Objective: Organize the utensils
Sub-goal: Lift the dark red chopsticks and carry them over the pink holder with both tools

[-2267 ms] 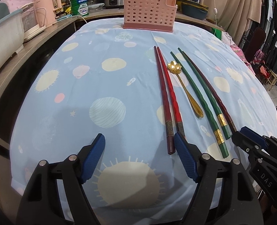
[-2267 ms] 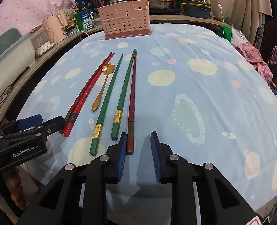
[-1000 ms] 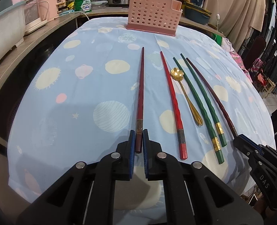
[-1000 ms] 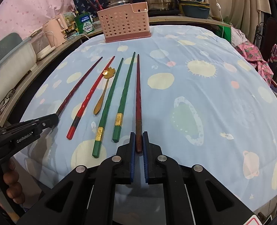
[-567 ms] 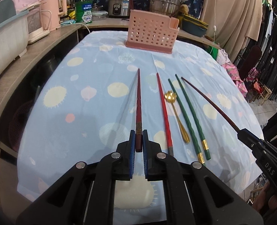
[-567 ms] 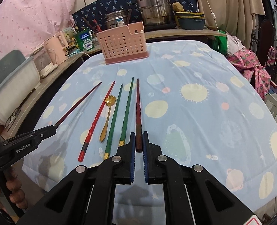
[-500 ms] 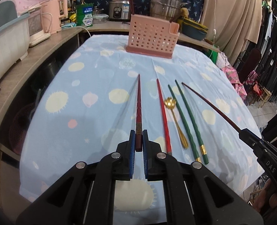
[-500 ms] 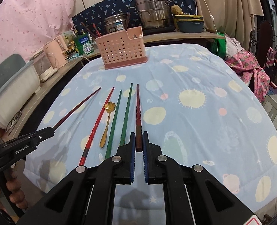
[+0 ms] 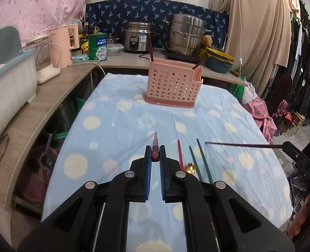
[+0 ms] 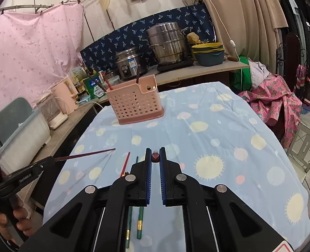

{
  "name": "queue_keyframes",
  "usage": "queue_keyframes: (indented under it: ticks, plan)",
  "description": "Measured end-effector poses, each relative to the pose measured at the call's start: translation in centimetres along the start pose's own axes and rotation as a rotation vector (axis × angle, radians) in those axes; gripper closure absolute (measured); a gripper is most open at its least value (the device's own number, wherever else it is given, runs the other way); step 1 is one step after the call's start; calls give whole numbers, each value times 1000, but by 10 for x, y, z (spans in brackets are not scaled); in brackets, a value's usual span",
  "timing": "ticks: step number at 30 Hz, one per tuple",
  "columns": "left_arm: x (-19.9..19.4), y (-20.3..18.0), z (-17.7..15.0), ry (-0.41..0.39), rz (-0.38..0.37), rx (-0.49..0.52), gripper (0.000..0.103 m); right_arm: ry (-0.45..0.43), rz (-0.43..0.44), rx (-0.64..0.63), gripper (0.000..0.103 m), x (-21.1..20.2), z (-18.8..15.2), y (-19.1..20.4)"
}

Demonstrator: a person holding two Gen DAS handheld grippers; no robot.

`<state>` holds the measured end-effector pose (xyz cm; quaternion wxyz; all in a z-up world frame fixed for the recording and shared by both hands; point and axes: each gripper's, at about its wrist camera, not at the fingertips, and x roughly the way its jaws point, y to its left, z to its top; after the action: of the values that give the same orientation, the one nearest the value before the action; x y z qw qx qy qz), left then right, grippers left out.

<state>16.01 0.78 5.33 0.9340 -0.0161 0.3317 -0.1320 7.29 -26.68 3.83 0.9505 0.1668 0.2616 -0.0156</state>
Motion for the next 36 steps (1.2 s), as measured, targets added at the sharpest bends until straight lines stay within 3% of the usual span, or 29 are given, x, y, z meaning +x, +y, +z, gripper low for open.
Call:
queue_keyframes:
  ticks: [26, 36]
  plan:
    - [10, -13, 131, -201, -19, -13, 96, -212, 91, 45, 96, 28, 110, 14]
    - [12, -26, 205, -345, -9, -4, 96, -346, 155, 102, 96, 54, 170, 25]
